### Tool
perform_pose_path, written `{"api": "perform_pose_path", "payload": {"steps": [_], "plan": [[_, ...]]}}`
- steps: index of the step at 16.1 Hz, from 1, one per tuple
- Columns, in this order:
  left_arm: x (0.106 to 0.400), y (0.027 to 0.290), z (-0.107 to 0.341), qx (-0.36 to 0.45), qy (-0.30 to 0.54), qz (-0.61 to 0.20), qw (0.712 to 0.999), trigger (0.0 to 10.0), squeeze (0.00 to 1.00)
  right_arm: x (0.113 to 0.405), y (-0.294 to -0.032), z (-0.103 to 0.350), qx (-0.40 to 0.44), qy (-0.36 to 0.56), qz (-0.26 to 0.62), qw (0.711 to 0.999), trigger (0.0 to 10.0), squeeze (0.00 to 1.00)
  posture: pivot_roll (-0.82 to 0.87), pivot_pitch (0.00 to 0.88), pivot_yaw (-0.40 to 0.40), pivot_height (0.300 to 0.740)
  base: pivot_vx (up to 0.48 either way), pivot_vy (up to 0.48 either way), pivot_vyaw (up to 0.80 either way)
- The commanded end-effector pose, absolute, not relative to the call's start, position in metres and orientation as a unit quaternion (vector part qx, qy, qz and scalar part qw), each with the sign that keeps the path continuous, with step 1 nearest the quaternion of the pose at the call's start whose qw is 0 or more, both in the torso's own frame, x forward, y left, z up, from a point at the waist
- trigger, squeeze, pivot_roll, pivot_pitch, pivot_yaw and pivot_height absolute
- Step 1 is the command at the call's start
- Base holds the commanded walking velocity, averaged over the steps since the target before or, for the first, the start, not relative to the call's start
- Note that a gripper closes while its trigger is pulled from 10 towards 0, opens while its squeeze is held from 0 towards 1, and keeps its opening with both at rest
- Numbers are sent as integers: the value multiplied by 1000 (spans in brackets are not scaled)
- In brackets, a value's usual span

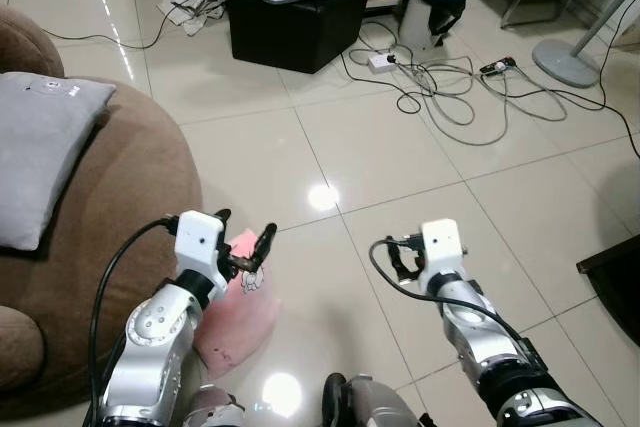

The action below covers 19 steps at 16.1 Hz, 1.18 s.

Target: Move the pillow to the sofa from floor

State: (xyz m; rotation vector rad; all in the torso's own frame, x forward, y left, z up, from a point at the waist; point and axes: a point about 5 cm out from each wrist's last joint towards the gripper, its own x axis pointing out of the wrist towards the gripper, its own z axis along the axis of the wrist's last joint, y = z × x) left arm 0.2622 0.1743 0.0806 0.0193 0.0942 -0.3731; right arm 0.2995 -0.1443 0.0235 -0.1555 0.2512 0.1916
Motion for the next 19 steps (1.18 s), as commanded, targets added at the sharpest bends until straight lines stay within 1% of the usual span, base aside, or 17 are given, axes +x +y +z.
{"api": "perform_pose_path", "payload": {"steps": [1,2,3,5,9,10,12,15,19], "plan": [[260,174,76,9,61,-192,979,10000,0,298,-144,24,-66,127,95,985,10000,0,175,218,-117,740,0,0,0],[261,178,73,13,68,-190,979,10000,0,298,-137,26,-44,129,99,986,10000,0,179,210,-121,740,0,0,0],[264,182,76,18,66,-182,981,10000,0,299,-132,29,-44,124,104,986,10000,0,182,228,-124,740,0,0,0],[268,189,81,30,60,-169,983,10000,0,301,-128,32,-42,119,110,986,10000,0,187,234,-119,740,0,0,0],[265,198,76,42,71,-154,985,10000,0,301,-127,37,-42,114,112,986,10000,0,200,210,-123,740,0,0,0],[261,211,75,27,55,-119,991,10000,0,298,-128,39,-71,96,129,984,10000,0,198,201,-129,740,0,0,0],[257,217,78,24,34,-108,993,10000,0,296,-128,41,-67,86,131,985,10000,0,195,215,-136,740,0,0,0],[256,221,75,23,38,-97,994,10000,0,296,-129,40,-66,96,129,985,10000,0,193,229,-139,740,0,0,0],[257,218,73,22,38,-103,994,10000,0,297,-126,43,-66,97,130,984,10000,0,194,225,-146,740,0,0,0]]}}
